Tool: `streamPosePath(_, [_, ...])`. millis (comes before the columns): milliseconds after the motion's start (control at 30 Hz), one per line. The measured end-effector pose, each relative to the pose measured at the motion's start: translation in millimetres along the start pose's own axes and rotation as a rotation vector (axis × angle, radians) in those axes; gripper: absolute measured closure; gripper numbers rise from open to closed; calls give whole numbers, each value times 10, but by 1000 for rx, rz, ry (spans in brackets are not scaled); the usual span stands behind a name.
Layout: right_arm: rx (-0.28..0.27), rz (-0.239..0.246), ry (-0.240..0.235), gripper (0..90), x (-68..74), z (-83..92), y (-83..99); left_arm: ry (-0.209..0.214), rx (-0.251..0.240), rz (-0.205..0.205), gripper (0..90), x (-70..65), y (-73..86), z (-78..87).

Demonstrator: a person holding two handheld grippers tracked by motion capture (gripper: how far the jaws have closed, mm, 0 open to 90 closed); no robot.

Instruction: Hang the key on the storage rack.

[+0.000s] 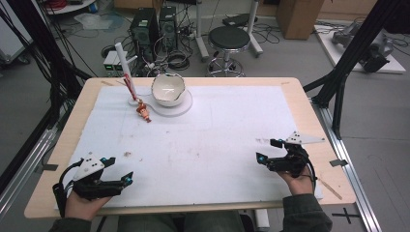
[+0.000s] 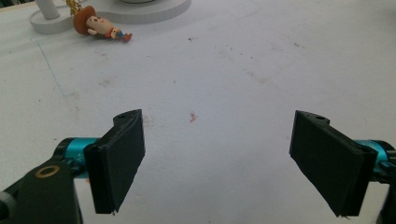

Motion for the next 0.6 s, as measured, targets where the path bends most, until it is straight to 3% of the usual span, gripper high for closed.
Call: streamPosePath(600, [9,34,8,112,107,86,147,15,5,1,187,-8,12,-40])
Point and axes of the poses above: each handheld gripper's, and its own axes: z roughly backward along the jaws, y roughly out of its underside, x roughly to its left, the point moved 1 cm from there along -z, roughly forward along the jaws, and after that the axes turned 3 degrees about z, right-handed, at the moved point
